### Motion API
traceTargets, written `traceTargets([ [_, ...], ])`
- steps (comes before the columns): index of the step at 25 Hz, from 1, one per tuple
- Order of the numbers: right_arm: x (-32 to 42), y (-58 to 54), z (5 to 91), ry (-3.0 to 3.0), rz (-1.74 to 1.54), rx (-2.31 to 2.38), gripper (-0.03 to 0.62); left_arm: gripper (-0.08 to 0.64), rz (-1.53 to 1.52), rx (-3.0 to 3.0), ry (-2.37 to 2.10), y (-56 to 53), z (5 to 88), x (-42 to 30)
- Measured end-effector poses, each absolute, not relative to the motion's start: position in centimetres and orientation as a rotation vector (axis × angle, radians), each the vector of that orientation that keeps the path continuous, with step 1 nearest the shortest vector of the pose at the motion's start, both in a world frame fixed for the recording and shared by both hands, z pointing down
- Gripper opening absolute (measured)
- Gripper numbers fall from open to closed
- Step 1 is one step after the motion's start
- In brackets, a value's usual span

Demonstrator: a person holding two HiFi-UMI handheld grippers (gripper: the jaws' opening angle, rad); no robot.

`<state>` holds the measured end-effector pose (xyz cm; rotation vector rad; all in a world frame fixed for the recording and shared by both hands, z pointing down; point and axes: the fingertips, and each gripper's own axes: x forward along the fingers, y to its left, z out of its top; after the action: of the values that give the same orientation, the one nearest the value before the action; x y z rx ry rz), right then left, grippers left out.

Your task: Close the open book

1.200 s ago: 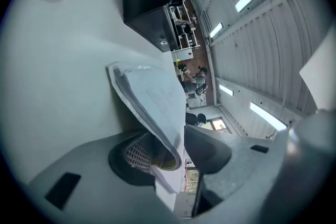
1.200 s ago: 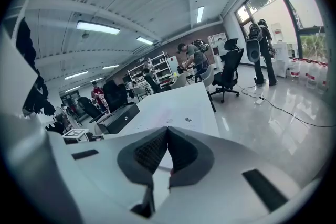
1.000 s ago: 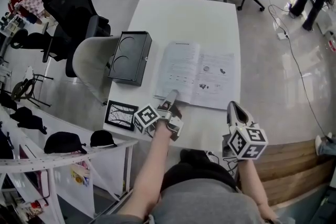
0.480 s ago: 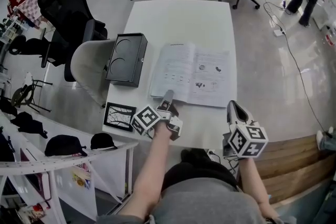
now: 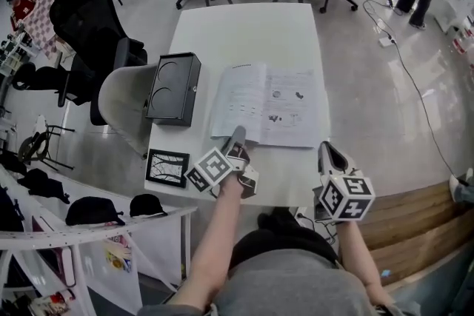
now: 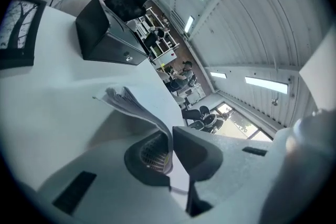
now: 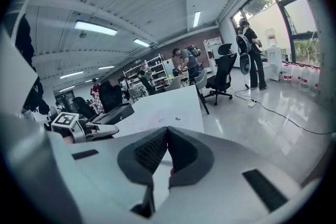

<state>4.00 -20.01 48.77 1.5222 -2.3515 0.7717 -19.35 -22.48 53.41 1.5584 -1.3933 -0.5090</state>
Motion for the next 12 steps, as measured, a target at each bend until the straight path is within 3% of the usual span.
traceTargets([
  [12, 5.3, -19.3, 48.2, -2.353, 0.727, 1.578, 0.005, 0.020, -0.210, 1.742, -1.499, -22.6, 53.0, -17.7],
])
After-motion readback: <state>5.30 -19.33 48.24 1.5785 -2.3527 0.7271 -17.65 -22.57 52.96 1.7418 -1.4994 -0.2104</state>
